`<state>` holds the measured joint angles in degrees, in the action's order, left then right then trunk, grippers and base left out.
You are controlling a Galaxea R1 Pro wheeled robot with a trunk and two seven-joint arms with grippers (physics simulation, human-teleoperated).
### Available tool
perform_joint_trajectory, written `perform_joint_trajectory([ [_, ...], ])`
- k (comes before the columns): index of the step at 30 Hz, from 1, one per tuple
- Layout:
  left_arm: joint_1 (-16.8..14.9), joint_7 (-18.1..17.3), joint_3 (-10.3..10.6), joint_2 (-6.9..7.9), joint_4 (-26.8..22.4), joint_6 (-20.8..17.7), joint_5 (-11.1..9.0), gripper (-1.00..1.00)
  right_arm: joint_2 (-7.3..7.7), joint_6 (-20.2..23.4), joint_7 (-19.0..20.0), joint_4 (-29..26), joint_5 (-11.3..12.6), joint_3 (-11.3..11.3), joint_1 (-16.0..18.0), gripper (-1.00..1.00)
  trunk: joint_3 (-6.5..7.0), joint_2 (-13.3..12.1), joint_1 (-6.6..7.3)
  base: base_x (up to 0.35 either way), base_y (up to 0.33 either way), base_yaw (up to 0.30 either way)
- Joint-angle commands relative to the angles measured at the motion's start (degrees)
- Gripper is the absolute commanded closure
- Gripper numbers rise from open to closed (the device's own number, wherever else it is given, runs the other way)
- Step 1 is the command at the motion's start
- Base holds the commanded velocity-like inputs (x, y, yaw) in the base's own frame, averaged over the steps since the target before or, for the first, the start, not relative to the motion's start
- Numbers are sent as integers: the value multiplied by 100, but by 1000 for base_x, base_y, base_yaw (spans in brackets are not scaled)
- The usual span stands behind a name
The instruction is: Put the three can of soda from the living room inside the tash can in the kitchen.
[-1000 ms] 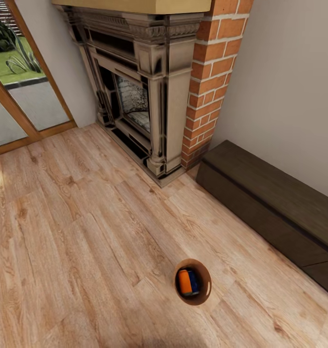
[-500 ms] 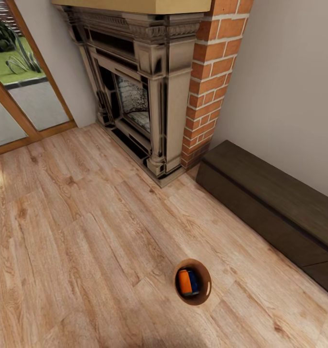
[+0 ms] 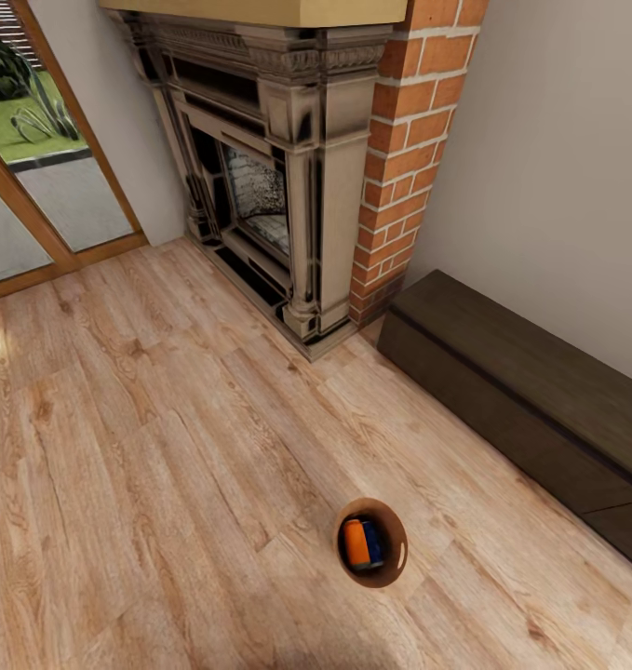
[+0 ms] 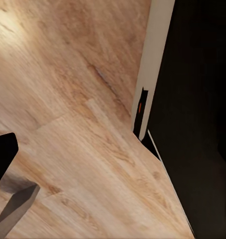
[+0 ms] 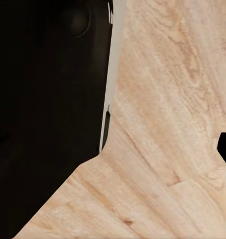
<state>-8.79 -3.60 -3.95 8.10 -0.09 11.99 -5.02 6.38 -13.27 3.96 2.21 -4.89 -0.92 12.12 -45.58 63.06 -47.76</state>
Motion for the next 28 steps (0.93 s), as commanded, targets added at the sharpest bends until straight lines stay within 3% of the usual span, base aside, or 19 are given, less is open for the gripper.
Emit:
perform_joint_trajectory([
  [1,0,0,0,-4,0,0,0,-100,-5,0,0,1,2,-1,0,-100,0,0,0,0,0,0],
  [28,0,0,0,-11,0,-1,2,-100,-13,0,0,-2,6,-4,0,-100,0,0,0,0,0,0],
])
